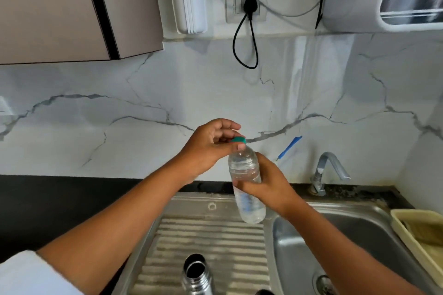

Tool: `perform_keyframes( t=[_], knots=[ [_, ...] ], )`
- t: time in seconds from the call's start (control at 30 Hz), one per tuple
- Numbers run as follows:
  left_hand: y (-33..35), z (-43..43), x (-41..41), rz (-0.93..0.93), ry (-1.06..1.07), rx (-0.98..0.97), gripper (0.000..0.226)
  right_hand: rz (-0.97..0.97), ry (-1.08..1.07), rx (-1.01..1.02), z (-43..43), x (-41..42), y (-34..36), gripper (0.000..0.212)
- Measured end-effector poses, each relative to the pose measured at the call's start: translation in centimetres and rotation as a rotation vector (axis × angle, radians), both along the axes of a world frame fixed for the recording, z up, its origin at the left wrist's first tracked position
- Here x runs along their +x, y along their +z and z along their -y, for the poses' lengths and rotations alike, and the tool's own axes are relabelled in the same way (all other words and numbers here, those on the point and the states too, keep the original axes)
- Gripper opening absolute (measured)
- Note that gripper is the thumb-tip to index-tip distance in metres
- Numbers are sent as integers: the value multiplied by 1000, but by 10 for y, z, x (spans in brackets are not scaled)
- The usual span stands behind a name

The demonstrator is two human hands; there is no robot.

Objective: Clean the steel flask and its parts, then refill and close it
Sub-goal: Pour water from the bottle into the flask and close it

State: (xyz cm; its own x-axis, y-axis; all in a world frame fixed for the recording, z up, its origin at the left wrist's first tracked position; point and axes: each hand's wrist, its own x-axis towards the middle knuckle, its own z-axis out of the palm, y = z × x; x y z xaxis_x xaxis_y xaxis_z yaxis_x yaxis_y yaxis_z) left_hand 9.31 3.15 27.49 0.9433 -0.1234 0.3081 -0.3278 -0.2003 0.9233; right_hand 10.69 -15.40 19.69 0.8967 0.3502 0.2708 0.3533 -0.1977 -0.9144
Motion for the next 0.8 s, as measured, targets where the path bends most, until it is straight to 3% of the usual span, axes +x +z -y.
perform_keyframes(
  t=[0.3, 0.6, 0.8],
  knots=[
    [-37, -6, -32, -314, -353, -372, 39, -94, 0, -4, 3, -63, -3, 47],
    [-64, 17, -52, -333, -137, -458, 27, 26, -302, -183, -5, -79, -33, 54],
    [-68, 28, -62, -377, 47, -500, 17, 98, -350, -277, -10, -81, -41, 58]
  ],
)
